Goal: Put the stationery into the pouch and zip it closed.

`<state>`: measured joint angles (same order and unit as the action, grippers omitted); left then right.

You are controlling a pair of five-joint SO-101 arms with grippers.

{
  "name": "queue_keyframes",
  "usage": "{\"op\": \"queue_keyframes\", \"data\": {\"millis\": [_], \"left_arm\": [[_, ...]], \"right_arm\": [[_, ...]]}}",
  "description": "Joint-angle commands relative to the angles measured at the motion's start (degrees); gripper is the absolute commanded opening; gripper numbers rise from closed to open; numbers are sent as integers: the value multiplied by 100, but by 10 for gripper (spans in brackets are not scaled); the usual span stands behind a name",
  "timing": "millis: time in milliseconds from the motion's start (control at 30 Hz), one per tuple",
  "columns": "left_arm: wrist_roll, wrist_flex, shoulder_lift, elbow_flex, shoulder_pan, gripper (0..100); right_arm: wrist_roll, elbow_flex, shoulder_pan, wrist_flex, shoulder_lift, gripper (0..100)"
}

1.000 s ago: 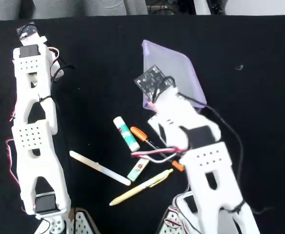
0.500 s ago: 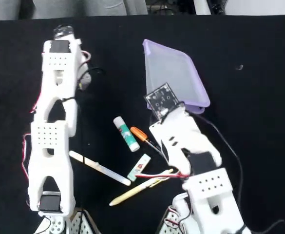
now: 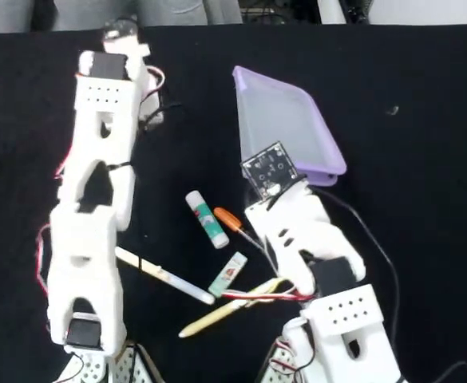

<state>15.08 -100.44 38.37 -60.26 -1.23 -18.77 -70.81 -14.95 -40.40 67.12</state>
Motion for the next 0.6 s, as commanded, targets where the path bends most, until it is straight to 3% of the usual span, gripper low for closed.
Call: {"op": "queue_keyframes", "data": {"millis": [0,333,567], "left_arm": [[26,-62,-1679,708,-101,66],[-387,448,-4659,3591,145,69],[-659,2066,-6549,6334,145,70]], "right_arm": [[448,-127,-334,422,180,11],[352,-470,-1354,738,163,11],[352,-356,-1662,158,154,11]]}}
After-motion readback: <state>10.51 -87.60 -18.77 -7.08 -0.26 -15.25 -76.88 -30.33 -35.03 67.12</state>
